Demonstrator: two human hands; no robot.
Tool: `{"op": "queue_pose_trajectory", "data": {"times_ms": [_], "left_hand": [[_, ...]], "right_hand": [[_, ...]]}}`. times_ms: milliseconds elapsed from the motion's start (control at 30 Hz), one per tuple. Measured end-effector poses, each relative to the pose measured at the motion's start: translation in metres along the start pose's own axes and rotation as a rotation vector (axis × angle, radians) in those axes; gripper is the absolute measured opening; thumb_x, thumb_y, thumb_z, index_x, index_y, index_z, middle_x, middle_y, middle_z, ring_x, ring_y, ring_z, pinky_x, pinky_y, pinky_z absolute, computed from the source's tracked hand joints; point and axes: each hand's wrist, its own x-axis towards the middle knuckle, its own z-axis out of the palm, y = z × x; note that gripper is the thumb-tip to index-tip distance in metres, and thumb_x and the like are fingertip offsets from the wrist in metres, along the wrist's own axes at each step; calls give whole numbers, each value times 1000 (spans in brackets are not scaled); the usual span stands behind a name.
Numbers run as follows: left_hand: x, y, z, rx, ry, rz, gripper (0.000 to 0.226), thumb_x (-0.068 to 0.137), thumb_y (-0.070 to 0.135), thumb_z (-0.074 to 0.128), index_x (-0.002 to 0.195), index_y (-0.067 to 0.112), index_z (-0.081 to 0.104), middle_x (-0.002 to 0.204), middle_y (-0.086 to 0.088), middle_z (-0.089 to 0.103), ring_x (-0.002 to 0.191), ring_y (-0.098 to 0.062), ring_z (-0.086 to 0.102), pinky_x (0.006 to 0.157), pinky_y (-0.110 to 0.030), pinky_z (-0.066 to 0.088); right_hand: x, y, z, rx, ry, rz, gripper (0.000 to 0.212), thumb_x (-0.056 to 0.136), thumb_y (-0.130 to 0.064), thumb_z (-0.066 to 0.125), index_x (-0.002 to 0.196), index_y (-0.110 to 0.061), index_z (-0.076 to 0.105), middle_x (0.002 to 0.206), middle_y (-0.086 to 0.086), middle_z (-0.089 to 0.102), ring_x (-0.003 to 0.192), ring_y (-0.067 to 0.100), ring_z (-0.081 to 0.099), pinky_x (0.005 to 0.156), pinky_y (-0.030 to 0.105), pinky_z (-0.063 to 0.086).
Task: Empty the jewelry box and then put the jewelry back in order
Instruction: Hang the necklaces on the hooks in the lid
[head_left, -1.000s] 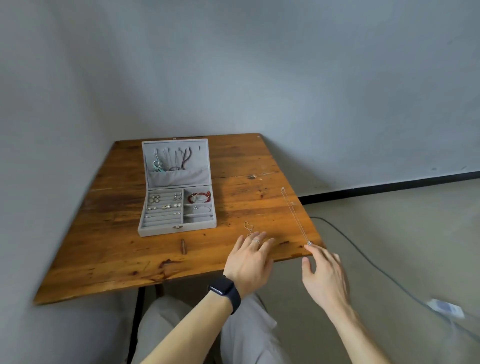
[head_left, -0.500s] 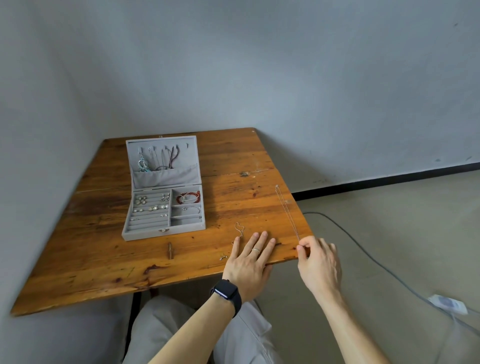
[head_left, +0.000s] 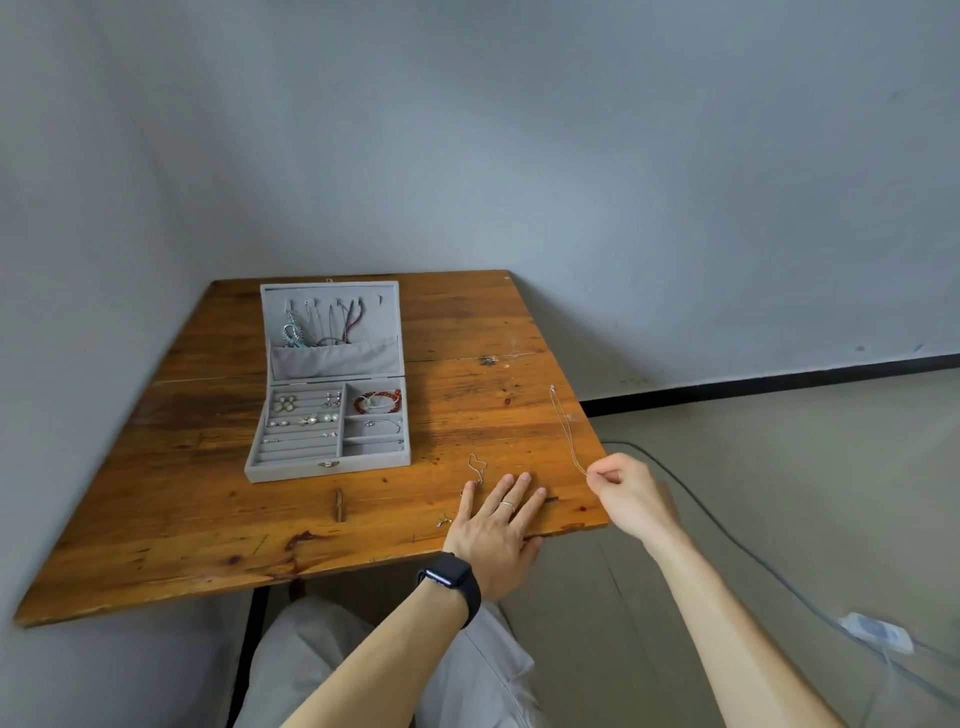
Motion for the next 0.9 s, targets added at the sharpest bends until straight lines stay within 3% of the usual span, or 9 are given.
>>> {"op": "queue_pose_trajectory", "data": {"times_ms": [67,200,333,433,567,700,833,900], "left_hand": [[3,-2,-17,-89,13,-4,62,103,49,30,159,33,10,168,5,5,154,-16,0,121,-53,-8],[9,-7,-67,-380,153,-62,60,99,42,45,155,29,29,162,1,30,150,-21,23,123,-48,10],[11,-17,-118,-790,182,-74,58,94,38,60,149,30,43,149,3,50,137,-20,45,109,-30,38],[6,-24,-150,-991,178,-36,53,92,37,67,142,27,53,137,10,59,130,-12,51,106,-26,40],[-11,-32,-174,-1116,207,45,30,94,38,67,121,25,71,119,11,70,116,-5,60,104,-27,44],[-32,-39,-186,-1222,231,79,22,96,32,66,109,17,75,103,4,76,101,-10,70,83,-17,51],[-48,-50,-194,-1311,215,40,20,95,36,67,102,17,72,102,1,77,96,-17,73,95,-38,49],[-55,-57,-198,-1347,211,39,18,93,37,69,100,20,73,103,0,77,97,-19,74,97,-41,49]], "right_hand": [[3,-17,-16,34,-7,-42,8,95,-32,61,91,-38,65,106,-15,69,92,8,62,74,26,49],[4,-55,-41,75,-68,-165,12,95,-27,62,89,-37,66,96,-12,72,95,13,67,89,40,55],[-8,-91,-58,75,-110,-297,18,96,-28,62,90,-42,71,91,-17,72,94,5,66,85,31,54],[-22,-115,-66,108,-158,-392,20,98,-27,61,96,-44,73,98,-17,71,95,2,65,80,24,51],[-41,-142,-74,180,-228,-489,19,98,-24,64,103,-40,73,93,-19,73,87,-3,67,74,16,46],[-53,-161,-76,239,-274,-518,14,93,-22,70,104,-30,68,93,-12,75,87,5,71,71,18,48],[-62,-177,-73,259,-266,-569,8,92,-18,70,99,-23,69,89,-5,75,82,7,70,66,17,52],[-64,-184,-71,278,-266,-588,9,93,-15,69,97,-22,71,88,-1,73,78,9,67,68,20,54]]}}
